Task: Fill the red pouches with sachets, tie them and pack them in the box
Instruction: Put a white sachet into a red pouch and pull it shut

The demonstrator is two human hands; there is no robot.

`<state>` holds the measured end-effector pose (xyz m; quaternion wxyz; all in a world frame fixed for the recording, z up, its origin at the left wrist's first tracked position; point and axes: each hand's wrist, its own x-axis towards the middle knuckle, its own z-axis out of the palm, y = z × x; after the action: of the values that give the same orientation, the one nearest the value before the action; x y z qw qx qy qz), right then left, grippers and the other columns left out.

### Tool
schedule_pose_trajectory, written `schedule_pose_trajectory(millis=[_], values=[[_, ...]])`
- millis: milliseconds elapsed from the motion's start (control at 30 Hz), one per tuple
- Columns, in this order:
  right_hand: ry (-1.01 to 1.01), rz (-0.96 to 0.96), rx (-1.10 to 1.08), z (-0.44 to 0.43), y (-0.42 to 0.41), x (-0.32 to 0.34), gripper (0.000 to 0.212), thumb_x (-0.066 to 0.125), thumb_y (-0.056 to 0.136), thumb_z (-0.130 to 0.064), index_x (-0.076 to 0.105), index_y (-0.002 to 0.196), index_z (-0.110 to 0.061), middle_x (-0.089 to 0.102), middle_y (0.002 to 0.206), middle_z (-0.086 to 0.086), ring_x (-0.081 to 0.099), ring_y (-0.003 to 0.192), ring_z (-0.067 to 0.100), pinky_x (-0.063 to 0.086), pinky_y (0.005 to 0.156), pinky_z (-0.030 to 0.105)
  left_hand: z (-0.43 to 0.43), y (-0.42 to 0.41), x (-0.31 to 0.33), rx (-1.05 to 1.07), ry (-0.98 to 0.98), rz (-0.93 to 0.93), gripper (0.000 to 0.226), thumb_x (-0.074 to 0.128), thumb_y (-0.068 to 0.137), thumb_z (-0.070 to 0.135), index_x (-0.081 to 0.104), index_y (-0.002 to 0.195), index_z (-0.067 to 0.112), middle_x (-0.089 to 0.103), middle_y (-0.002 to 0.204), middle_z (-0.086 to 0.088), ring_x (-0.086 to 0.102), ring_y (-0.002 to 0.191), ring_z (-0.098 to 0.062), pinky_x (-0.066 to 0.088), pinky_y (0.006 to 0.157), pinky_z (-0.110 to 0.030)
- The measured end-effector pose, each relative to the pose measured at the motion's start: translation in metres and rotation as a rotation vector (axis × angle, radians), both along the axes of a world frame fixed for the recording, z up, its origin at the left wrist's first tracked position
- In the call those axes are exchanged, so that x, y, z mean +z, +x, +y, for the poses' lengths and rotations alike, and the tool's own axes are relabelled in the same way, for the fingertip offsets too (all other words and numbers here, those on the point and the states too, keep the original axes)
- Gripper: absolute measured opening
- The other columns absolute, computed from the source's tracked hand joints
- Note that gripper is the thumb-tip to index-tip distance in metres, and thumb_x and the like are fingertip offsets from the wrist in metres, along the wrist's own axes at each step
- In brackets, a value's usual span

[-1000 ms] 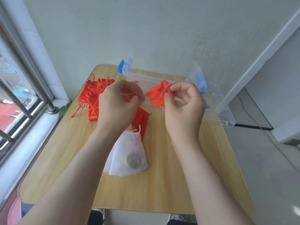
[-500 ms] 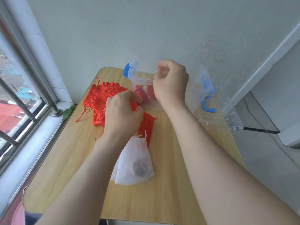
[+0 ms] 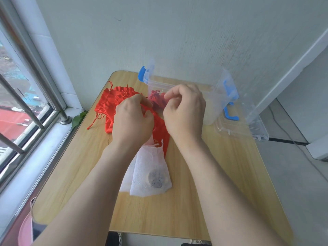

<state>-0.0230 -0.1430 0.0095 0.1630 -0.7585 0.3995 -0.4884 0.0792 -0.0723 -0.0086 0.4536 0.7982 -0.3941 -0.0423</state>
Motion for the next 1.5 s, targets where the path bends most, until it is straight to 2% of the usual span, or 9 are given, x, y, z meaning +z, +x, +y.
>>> schedule_pose_trajectory(millis=[300,433,600,700,933,1067,1200,1333,1500], values=[[0.728,0.453,0.037,0.048,-0.048,-0.001,0.017,0.073,0.085,-0.030,0.066,0.073,-0.020,0.069,0.079,-0.002,0.068,0.079,0.030,0.058,0.070,0.035,0.010,-0.014,0.007,-0.048,-0.007,0.017,0.021,0.061,0.084,0.008,0.076,0.093,0.019,0.071,0.085,0.009,0.064,0.081,-0.012,0.051,0.075,-0.028],[0.860,0.429,0.136,0.065,-0.061,-0.004,0.031,0.078,0.086,-0.037,0.073,0.093,-0.007,0.072,0.089,0.007,0.068,0.087,0.027,0.059,0.073,0.039,0.012,-0.019,0.006,-0.063,0.002,-0.002,0.026,0.058,0.084,0.004,0.078,0.094,0.018,0.072,0.094,0.009,0.064,0.089,-0.014,0.050,0.075,-0.026],[0.873,0.415,0.177,0.069,-0.063,-0.023,0.033,0.082,0.086,-0.029,0.050,0.080,-0.032,0.059,0.078,-0.016,0.053,0.071,-0.002,0.046,0.056,0.017,0.009,-0.026,0.007,-0.075,0.025,0.036,0.028,0.057,0.085,0.006,0.078,0.093,0.020,0.072,0.092,0.009,0.064,0.082,-0.005,0.045,0.065,-0.009],[0.812,0.404,0.138,0.061,-0.065,-0.027,0.009,0.076,0.089,-0.019,0.068,0.090,-0.016,0.071,0.081,-0.003,0.067,0.076,0.014,0.055,0.064,0.028,0.007,-0.028,0.007,-0.083,0.028,0.053,0.028,0.056,0.086,0.004,0.078,0.094,0.020,0.072,0.092,0.011,0.065,0.083,-0.004,0.040,0.063,-0.002],[0.994,0.056,0.115,0.034,-0.086,-0.024,0.015,0.064,0.082,-0.012,0.068,0.083,0.003,0.050,0.069,-0.001,0.047,0.069,0.015,0.036,0.065,0.029,0.004,-0.038,0.010,-0.082,0.023,0.109,0.025,0.054,0.093,0.008,0.077,0.095,0.019,0.073,0.090,0.009,0.061,0.071,-0.005,0.041,0.061,-0.012],[0.952,-0.160,0.152,0.025,-0.089,-0.014,0.014,0.072,0.095,-0.022,0.081,0.092,-0.012,0.074,0.077,-0.005,0.063,0.072,0.010,0.052,0.071,0.027,-0.002,-0.054,0.015,-0.128,-0.011,0.185,0.040,0.049,0.105,0.032,0.069,0.086,0.003,0.069,0.078,-0.009,0.059,0.072,-0.020,0.049,0.068,-0.037],[0.907,-0.319,0.146,0.014,-0.095,-0.007,0.011,0.076,0.098,-0.022,0.082,0.091,-0.017,0.082,0.090,0.000,0.079,0.096,0.023,0.063,0.093,0.043,-0.005,-0.066,0.019,-0.228,-0.018,0.352,0.051,0.051,0.105,0.049,0.066,0.087,0.004,0.063,0.071,0.005,0.057,0.066,-0.011,0.046,0.067,-0.034],[0.906,-0.425,0.164,0.008,-0.099,-0.001,0.011,0.078,0.095,-0.017,0.080,0.085,-0.014,0.078,0.078,-0.004,0.070,0.072,0.010,0.060,0.078,0.035,-0.008,-0.069,0.017,-0.427,-0.036,0.384,0.028,0.074,0.098,0.043,0.075,0.100,0.015,0.077,0.084,0.002,0.073,0.080,-0.015,0.060,0.073,-0.044],[0.996,-0.608,0.123,-0.002,-0.097,0.000,0.012,0.074,0.096,-0.023,0.084,0.090,-0.019,0.081,0.099,0.013,0.073,0.087,0.022,0.058,0.077,0.036,-0.012,-0.067,0.012,-0.474,-0.106,0.372,0.023,0.084,0.092,0.034,0.078,0.104,0.014,0.081,0.093,-0.004,0.079,0.090,-0.025,0.063,0.081,-0.053]])
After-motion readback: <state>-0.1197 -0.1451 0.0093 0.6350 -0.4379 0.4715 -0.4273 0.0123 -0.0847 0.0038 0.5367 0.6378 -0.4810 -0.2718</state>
